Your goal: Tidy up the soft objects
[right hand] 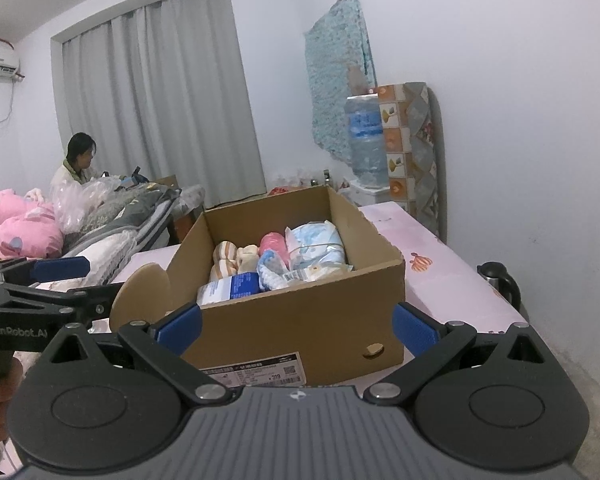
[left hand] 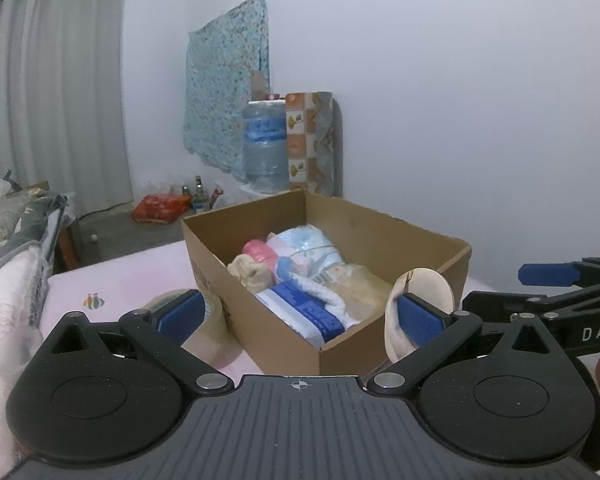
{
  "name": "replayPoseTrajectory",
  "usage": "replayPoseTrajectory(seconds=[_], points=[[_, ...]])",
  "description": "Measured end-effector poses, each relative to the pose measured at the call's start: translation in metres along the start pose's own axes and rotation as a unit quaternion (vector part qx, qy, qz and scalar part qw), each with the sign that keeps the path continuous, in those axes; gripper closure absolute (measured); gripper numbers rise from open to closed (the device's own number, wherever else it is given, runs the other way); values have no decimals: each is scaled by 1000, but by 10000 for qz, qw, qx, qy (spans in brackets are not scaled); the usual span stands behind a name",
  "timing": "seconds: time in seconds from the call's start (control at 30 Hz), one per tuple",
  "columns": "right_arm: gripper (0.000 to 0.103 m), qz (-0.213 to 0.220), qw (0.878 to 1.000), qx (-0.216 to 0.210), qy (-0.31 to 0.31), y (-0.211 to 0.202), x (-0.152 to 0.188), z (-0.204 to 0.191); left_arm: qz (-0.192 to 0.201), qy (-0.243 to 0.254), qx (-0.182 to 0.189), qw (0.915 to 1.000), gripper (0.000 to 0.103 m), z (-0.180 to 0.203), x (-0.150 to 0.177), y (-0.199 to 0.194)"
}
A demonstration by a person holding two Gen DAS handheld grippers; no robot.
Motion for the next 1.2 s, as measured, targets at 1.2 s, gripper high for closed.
replayPoseTrajectory(seconds=[1.2], points=[[76,-82,9999,-150,11,2,0,-1,26,75,-33,10000,0,-2,-1,-6]])
Point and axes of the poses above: each gripper's, at about its wrist camera, not at the fingertips, and y roughly the way its jaws point, z to its right, x to its underside, the point moved 1 cm from there along y, roughly the way its jaws point, and after that the axes turned 6 degrees about -z, right-handed, at the moved point
